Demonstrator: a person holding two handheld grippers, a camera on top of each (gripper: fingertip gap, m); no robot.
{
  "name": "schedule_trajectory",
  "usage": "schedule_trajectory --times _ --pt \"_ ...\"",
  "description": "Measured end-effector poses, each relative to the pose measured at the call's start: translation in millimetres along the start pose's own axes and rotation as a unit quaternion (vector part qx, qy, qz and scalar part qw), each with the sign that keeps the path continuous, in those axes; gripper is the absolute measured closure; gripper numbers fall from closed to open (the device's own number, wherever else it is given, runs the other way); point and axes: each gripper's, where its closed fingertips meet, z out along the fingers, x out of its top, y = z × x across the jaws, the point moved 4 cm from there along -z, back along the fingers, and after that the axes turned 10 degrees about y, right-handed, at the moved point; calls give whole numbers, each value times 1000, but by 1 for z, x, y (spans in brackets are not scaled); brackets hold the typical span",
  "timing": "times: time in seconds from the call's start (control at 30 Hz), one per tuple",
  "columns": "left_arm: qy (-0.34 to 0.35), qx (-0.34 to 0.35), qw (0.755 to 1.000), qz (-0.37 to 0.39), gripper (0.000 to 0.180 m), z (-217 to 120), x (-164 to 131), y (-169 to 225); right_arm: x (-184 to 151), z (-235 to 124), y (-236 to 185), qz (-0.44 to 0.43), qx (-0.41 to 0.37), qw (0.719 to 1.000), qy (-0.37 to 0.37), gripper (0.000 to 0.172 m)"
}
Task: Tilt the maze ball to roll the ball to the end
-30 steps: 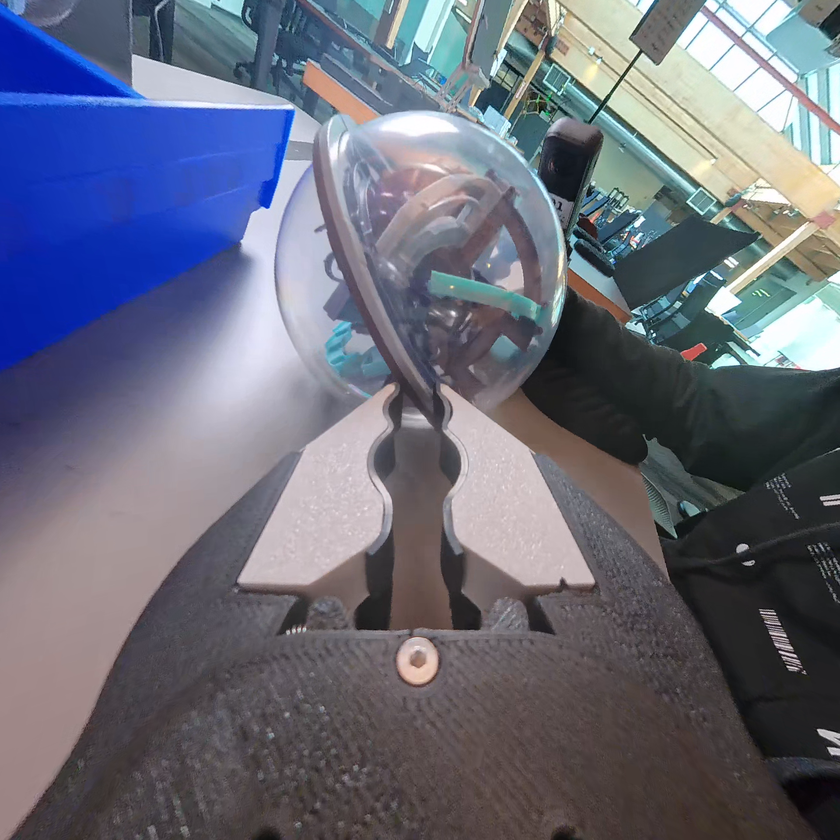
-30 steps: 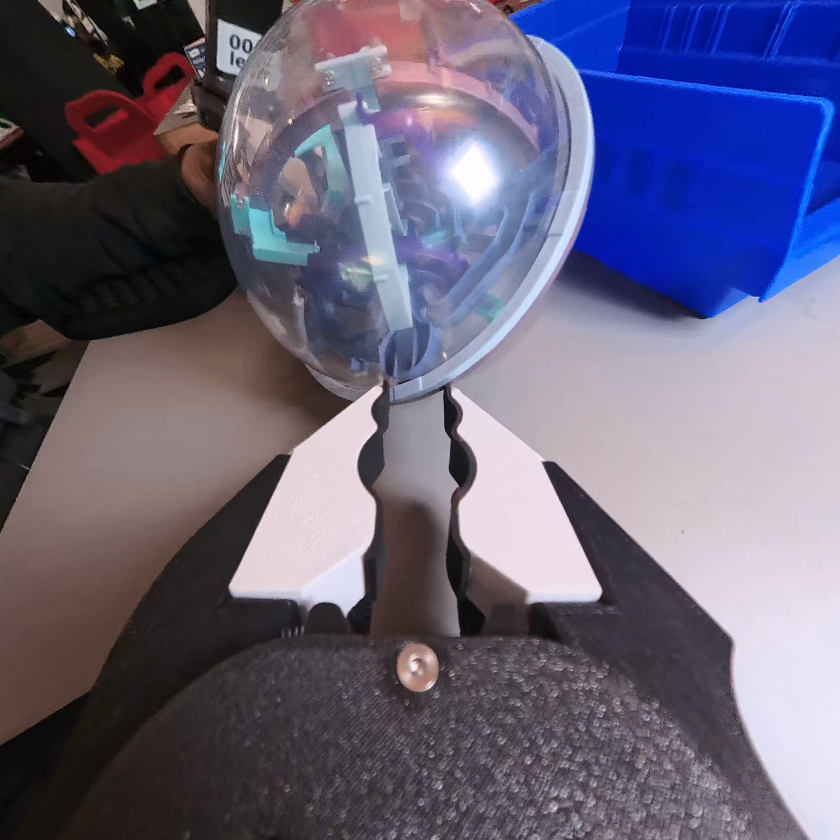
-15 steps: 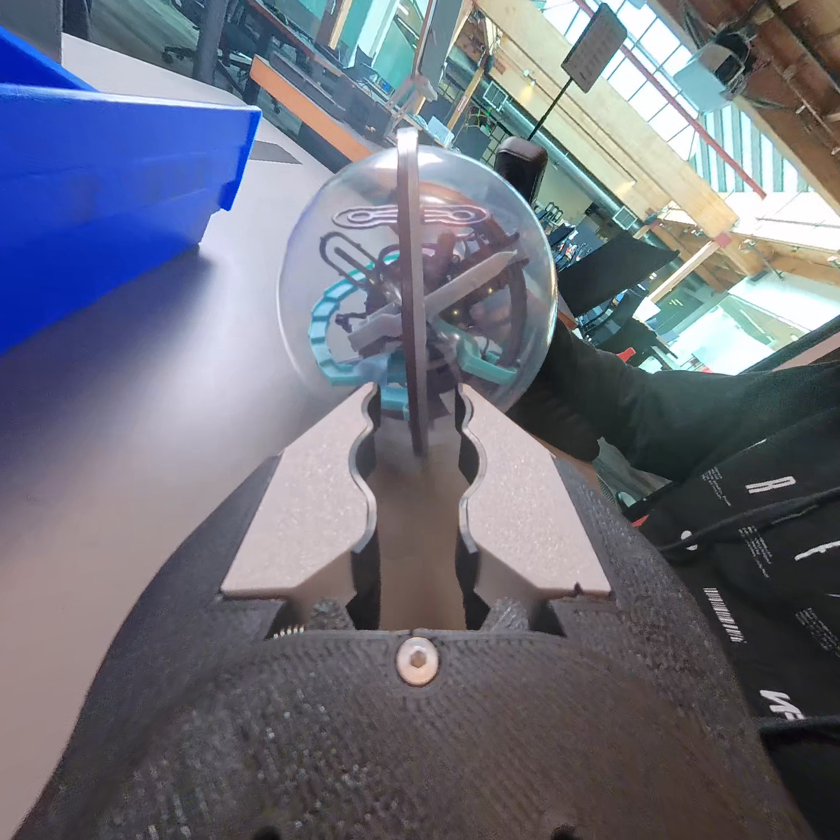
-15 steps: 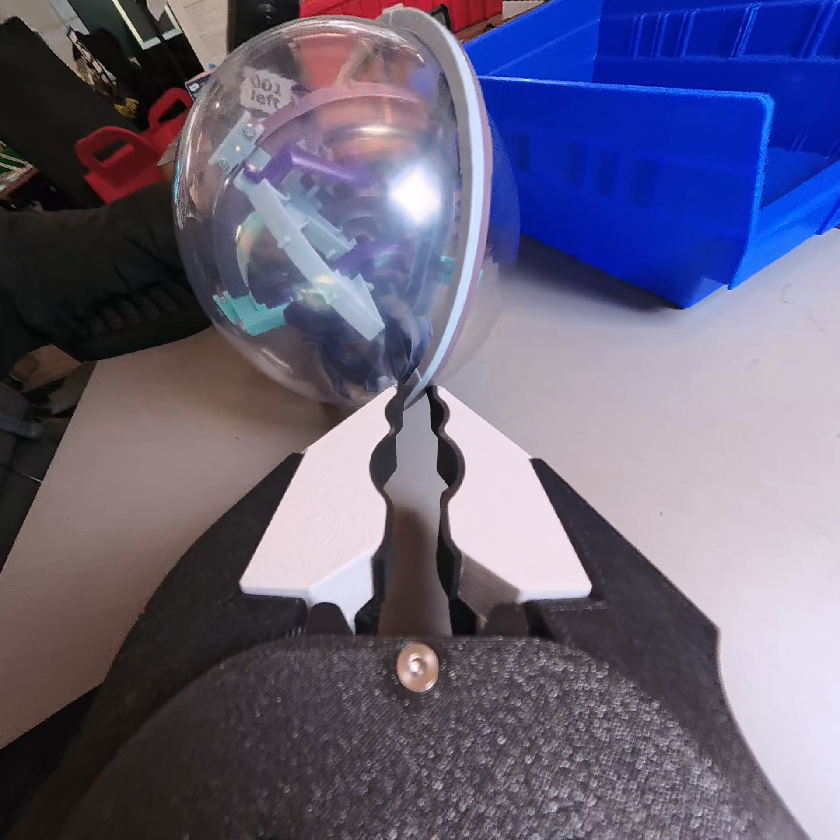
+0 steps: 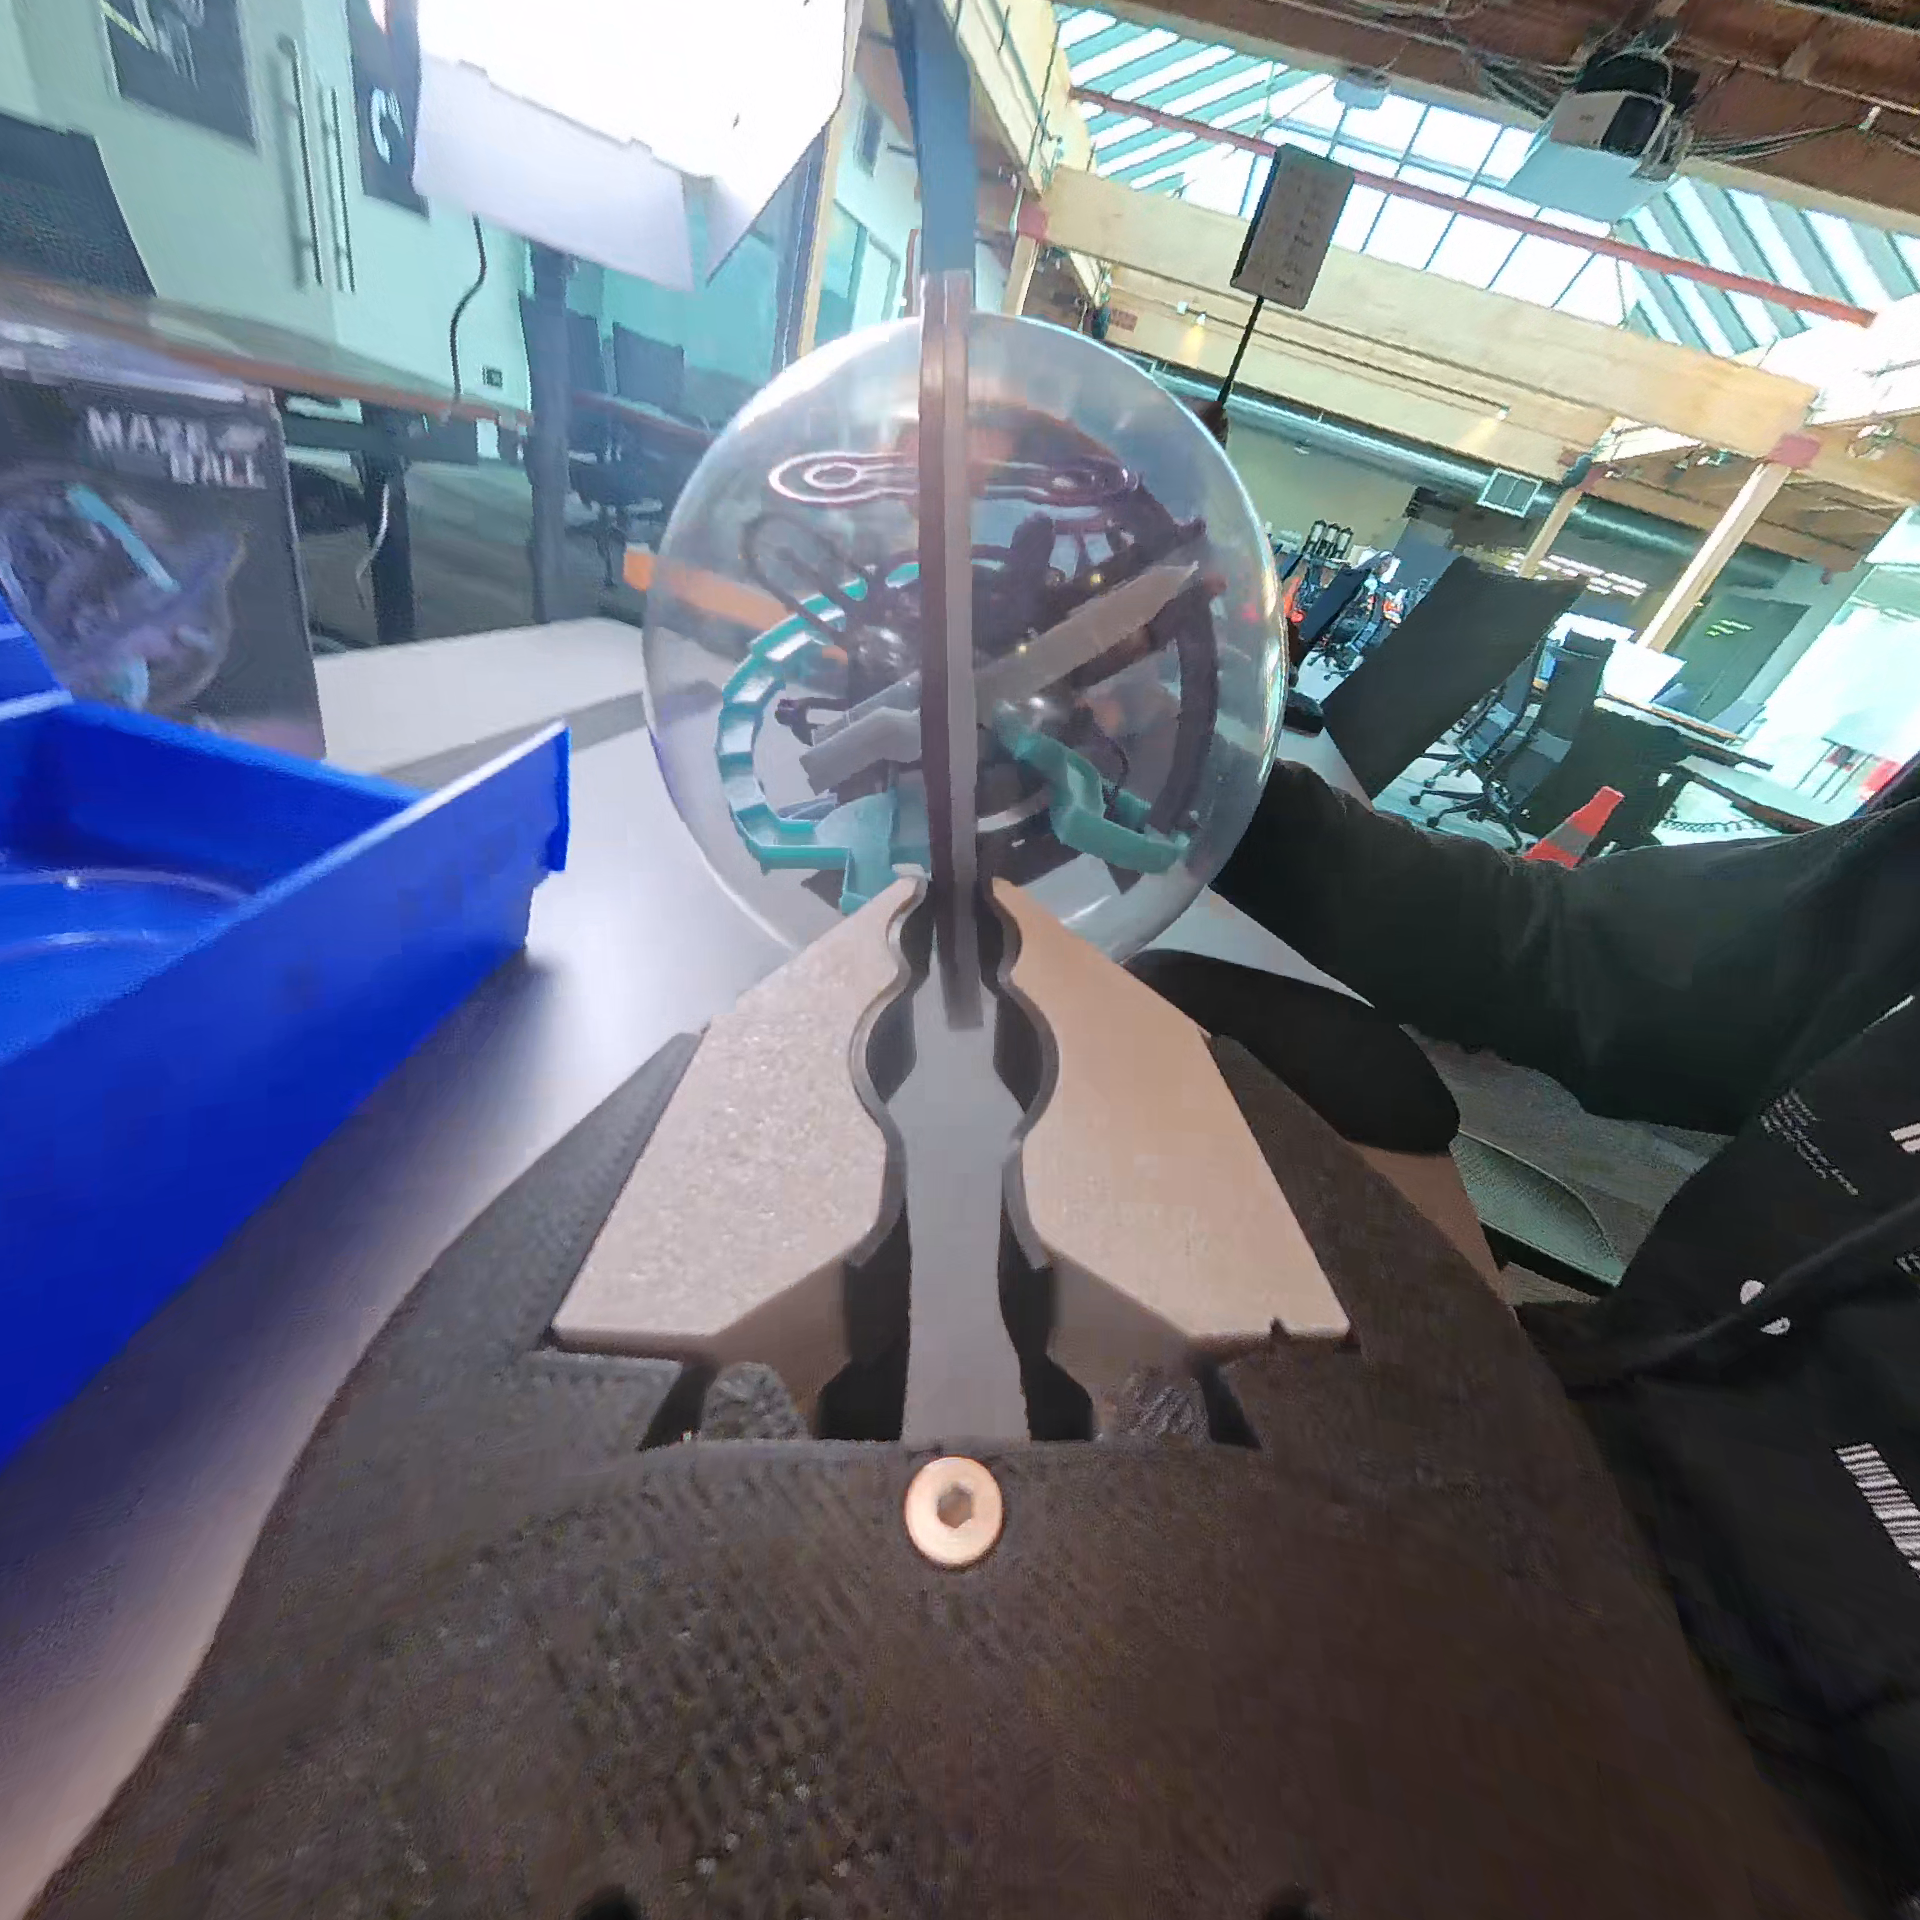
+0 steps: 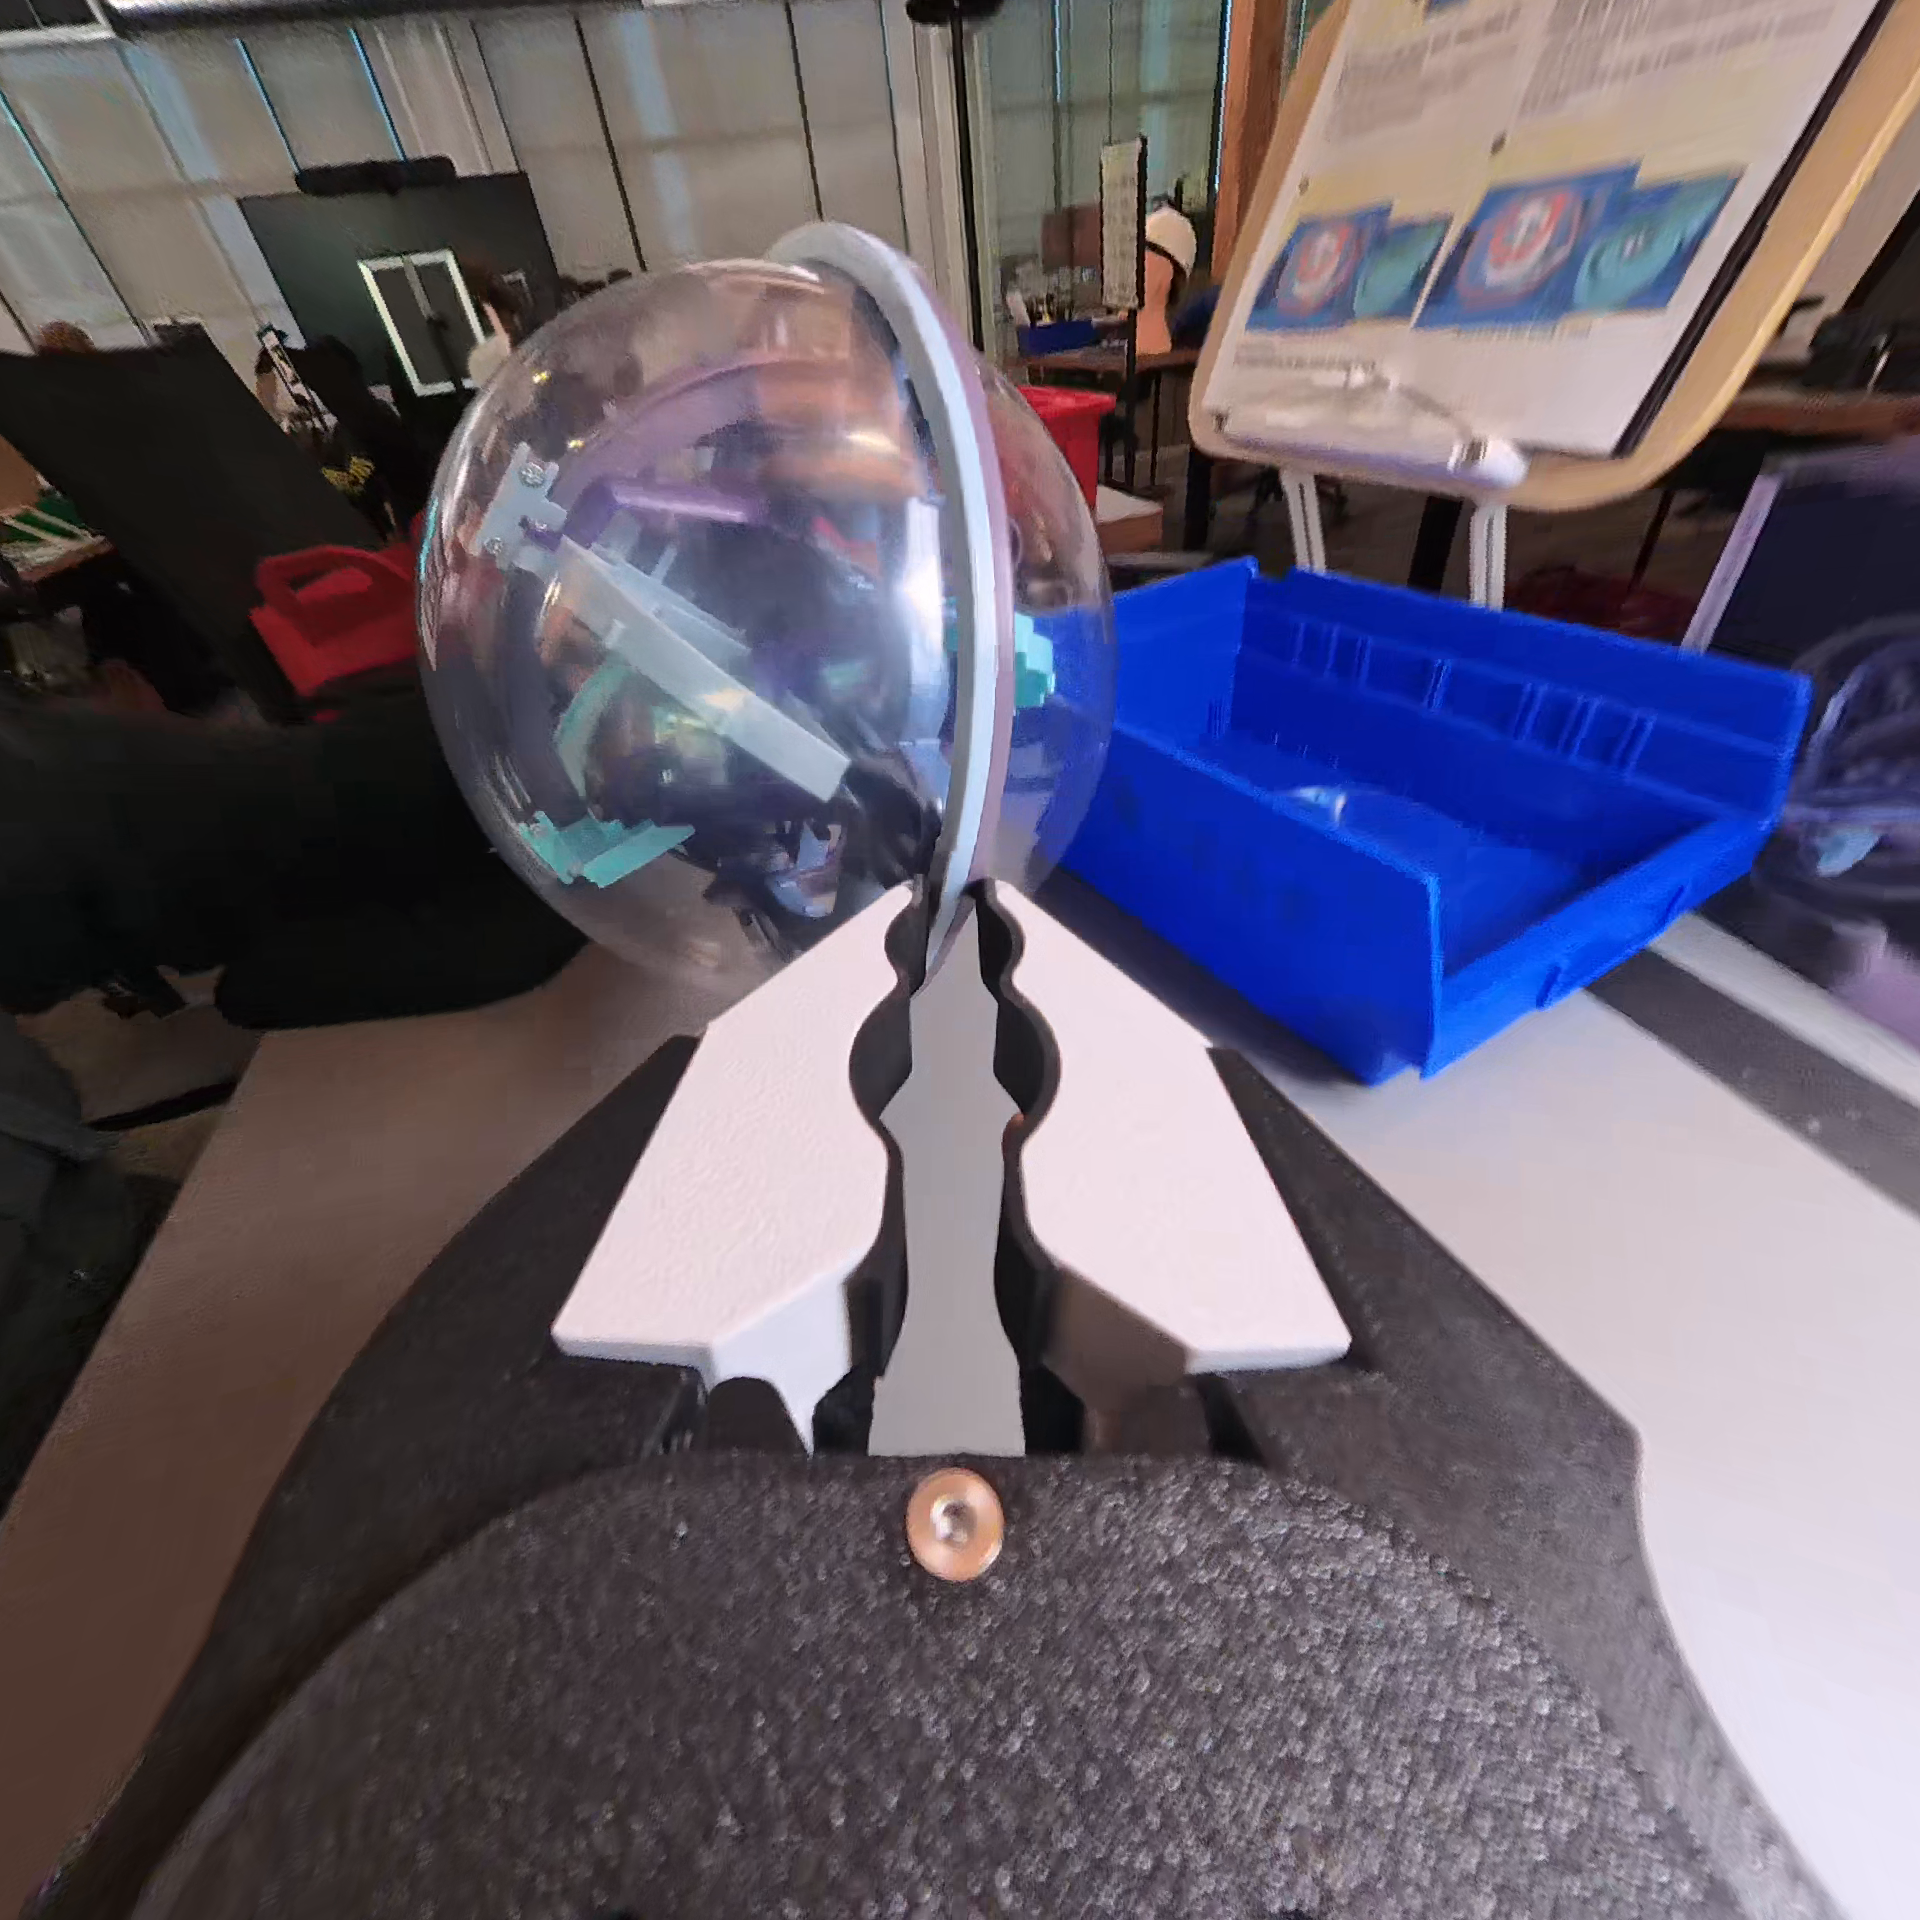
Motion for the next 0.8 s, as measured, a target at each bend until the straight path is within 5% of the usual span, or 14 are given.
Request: schedule_trajectory --times 0.5,0.8 --pt "127 -56 982 127 175 9 120 74 209 20 -76 -192 4 981 -16 166" --pt "176 -70 962 199 175 3 171 115 273 26 -124 -261 -8 965 11 168"
